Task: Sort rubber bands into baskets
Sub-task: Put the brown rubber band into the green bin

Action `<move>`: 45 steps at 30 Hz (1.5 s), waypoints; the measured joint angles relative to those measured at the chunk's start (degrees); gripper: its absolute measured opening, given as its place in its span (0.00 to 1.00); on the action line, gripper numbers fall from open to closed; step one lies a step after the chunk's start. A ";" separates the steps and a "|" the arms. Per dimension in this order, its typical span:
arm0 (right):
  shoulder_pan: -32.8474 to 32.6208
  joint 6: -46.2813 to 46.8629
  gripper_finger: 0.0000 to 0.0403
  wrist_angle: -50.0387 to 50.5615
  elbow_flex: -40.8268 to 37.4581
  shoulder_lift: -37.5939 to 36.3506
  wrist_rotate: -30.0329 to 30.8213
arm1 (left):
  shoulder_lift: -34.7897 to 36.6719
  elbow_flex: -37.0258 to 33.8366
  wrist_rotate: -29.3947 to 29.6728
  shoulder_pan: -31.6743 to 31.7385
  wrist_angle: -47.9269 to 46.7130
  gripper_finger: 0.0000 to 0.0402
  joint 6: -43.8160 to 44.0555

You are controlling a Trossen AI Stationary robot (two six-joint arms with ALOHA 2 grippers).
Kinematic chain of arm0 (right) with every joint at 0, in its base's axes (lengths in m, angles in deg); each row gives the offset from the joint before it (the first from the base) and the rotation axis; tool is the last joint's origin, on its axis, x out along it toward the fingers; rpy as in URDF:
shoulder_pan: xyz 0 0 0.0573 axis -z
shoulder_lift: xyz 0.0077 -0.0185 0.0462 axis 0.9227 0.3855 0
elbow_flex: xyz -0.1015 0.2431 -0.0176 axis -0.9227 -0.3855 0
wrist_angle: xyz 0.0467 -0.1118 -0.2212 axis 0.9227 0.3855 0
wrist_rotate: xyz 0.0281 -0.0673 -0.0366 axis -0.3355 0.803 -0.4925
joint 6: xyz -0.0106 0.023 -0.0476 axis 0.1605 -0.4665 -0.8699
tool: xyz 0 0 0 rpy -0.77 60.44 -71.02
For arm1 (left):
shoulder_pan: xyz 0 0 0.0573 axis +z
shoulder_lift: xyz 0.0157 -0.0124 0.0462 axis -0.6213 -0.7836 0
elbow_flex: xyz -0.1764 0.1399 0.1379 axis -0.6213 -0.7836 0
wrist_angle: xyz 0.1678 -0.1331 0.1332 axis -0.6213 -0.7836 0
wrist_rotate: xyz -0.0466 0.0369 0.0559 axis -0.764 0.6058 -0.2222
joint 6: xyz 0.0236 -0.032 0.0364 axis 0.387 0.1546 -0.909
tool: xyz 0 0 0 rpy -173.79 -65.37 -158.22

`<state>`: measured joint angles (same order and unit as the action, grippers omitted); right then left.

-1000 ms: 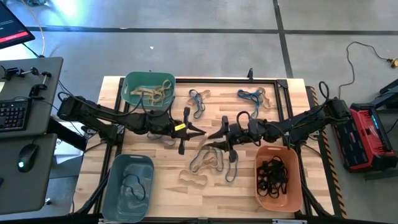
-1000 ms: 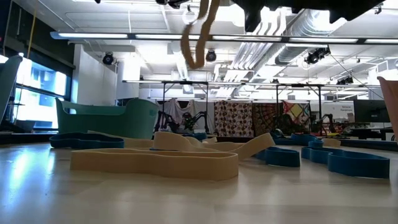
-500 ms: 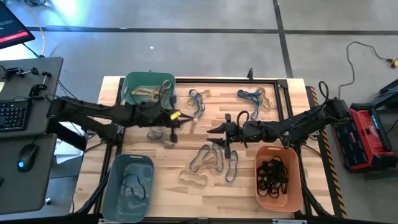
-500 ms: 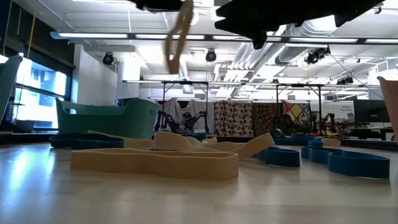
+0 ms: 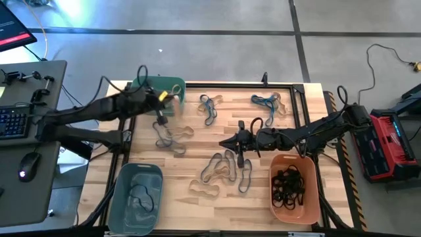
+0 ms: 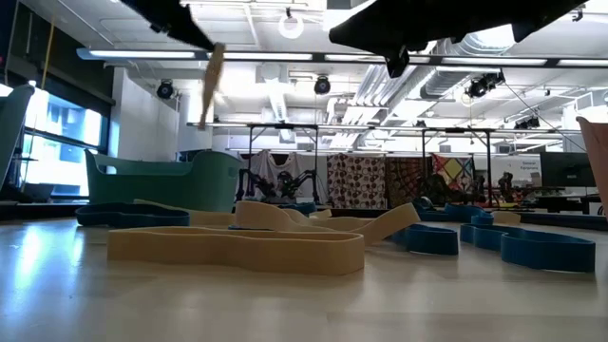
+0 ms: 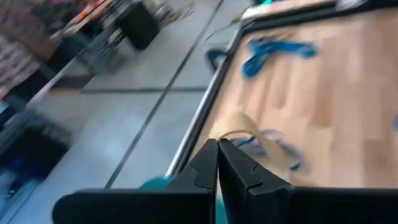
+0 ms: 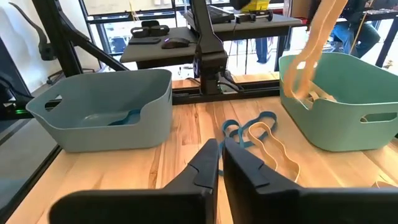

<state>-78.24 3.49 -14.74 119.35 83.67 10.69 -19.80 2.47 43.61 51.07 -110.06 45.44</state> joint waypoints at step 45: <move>0.00 1.54 0.00 4.69 -0.02 0.04 0.03 | -22.60 0.00 2.14 29.84 -15.13 0.06 -7.10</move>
<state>-78.24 5.03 -10.05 119.33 83.71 10.73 -42.40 2.47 45.76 80.91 -125.19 38.34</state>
